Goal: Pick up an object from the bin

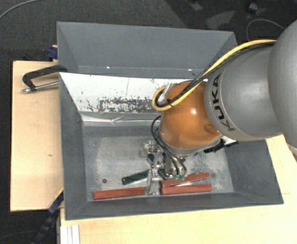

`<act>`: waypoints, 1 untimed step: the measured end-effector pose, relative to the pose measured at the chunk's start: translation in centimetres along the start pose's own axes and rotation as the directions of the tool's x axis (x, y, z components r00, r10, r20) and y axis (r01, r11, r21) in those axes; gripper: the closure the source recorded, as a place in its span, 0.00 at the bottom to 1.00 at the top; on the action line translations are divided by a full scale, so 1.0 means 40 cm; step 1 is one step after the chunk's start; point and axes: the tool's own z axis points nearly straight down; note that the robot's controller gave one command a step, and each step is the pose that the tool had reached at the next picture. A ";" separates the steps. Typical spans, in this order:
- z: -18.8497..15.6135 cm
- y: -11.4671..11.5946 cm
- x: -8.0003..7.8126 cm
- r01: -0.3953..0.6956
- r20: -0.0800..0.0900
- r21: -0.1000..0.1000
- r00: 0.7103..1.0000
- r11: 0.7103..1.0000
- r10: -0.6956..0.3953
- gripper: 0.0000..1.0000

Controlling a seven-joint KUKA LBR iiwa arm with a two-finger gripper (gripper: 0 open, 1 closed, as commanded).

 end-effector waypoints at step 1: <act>0.106 -0.028 -0.059 0.016 0.010 -0.004 1.000 1.000 -0.015 0.00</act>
Offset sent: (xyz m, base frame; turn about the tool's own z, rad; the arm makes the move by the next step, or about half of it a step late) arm 0.0216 -0.0122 -0.0416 -0.0161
